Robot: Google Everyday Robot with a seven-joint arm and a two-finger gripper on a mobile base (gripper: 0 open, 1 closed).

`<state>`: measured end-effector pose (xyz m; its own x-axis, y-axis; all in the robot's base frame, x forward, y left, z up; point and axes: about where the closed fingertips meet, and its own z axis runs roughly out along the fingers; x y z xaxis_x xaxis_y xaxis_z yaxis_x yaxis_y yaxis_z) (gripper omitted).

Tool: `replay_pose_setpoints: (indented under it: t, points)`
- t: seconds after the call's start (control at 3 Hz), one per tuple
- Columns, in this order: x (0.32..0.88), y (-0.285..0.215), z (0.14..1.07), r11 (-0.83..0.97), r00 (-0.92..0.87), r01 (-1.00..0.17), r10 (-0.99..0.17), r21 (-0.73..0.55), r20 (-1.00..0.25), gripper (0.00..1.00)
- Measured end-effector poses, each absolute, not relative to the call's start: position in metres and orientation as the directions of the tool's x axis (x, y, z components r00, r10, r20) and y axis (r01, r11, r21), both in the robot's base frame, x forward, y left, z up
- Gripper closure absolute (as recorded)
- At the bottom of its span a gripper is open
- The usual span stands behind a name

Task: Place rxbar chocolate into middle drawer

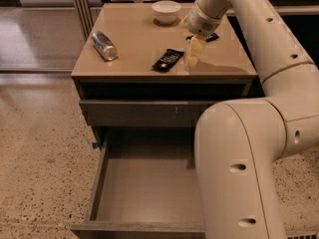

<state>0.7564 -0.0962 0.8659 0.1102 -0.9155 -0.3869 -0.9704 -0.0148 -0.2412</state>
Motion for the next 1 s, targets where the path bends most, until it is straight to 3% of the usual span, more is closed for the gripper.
replay_pose_setpoints:
  t: [1.0]
  points:
    - [0.765,-0.03,0.849,-0.27,0.345,-0.928,-0.88,-0.256,-0.326,0.0]
